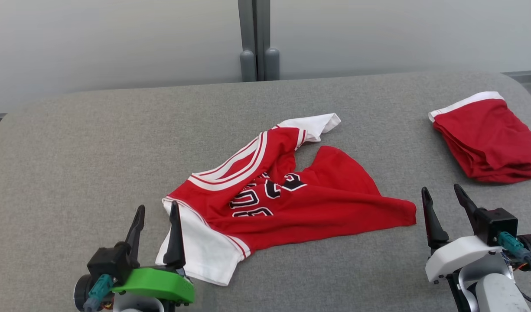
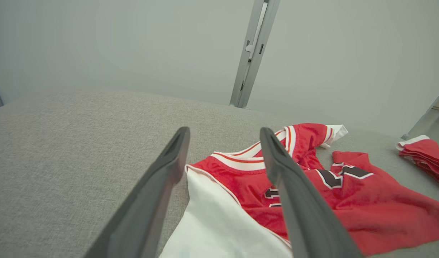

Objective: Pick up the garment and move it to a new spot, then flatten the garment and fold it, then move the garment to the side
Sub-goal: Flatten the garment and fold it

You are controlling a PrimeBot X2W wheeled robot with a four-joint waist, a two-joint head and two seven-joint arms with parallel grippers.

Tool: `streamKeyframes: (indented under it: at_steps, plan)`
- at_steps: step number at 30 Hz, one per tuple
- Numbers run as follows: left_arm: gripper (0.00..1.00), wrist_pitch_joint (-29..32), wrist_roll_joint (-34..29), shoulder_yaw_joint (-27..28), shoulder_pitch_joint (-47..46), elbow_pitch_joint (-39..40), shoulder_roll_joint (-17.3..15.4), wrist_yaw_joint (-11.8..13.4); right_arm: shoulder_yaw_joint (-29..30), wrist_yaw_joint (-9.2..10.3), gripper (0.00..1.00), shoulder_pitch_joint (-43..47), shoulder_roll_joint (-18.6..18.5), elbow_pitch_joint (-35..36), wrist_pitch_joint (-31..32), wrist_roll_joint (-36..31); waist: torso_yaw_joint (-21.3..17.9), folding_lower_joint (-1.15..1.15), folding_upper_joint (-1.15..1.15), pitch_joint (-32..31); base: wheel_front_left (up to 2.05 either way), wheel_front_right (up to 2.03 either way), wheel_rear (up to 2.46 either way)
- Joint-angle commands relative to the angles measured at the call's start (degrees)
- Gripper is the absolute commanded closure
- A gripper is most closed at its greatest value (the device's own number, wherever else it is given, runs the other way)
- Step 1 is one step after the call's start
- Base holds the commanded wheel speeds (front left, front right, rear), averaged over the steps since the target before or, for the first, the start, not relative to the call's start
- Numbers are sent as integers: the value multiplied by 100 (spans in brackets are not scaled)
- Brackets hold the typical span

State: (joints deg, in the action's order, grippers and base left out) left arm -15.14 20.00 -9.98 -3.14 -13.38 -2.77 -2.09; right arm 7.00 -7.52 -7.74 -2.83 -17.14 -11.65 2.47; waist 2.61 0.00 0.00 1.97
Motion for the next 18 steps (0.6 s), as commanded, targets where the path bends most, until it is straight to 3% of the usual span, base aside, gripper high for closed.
streamKeyframes:
  at_steps: [1,18]
  plan:
    - [0,2,-89,-13,110,-24,-23,-39,-23,7,0,-43,-16,-44,-89,-12,-21,0,0,-125,0,0,0]
    - [0,2,41,-182,453,-123,-23,-118,-486,7,0,185,-17,-367,-358,646,-4,0,0,-347,0,0,0]
